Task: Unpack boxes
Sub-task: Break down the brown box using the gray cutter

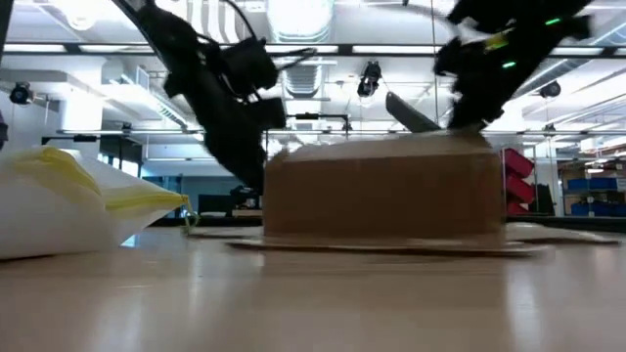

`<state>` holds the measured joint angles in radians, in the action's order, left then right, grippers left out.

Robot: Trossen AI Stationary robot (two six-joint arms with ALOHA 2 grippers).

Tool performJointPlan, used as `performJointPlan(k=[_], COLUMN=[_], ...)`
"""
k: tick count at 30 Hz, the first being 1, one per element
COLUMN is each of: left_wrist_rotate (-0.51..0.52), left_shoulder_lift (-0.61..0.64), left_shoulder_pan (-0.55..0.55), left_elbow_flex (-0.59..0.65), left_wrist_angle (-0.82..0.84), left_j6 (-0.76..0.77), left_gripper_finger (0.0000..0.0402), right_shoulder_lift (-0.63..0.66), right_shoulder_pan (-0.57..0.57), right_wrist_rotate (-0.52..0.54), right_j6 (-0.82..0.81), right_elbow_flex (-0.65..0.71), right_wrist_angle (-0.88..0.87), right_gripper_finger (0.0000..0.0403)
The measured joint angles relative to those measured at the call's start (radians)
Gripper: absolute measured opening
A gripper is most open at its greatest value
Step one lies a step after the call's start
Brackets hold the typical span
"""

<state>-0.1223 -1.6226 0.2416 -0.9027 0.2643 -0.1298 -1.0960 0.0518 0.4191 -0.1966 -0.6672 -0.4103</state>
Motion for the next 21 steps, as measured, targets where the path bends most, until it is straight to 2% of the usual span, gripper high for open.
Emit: performJointPlan(k=[2,5,8,12,15,18,21], left_wrist_rotate=[0.005,0.038,0.067,0.184,0.241,0.292,0.168], left_shoulder_lift=[0.039,0.099,0.134,0.221,0.295,0.34,0.31], left_shoulder_pan=[-0.046,-0.116,-0.194,-0.238,-0.204,-0.085,0.091], left_elbow_flex=[0.017,0.039,0.06,0.058,0.06,0.058,0.058], left_wrist_angle=[0.048,0.017,0.049,0.075,0.094,0.024,-0.087], left_j6=[0.041,0.103,0.147,0.15,0.107,0.031,-0.02], left_gripper_finger=[0.0119,0.0119,0.0119,0.0119,0.0119,0.0119,0.0119], right_shoulder_lift=[-0.002,0.006,0.029,0.046,0.049,0.046,0.039], right_shoulder_pan=[0.064,0.109,0.095,0.004,-0.106,-0.236,-0.348], right_wrist_rotate=[-0.013,-0.029,-0.03,-0.056,-0.083,-0.141,-0.147], right_j6=[0.05,0.117,0.147,0.114,0.044,-0.067,-0.171], right_elbow_flex=[-0.021,-0.078,-0.142,-0.223,-0.265,-0.274,-0.272], right_wrist_angle=[-0.04,-0.065,-0.137,-0.251,-0.308,-0.309,-0.3], right_gripper_finger=[0.0055,0.0054,0.0054,0.0054,0.0054,0.0054,0.0054])
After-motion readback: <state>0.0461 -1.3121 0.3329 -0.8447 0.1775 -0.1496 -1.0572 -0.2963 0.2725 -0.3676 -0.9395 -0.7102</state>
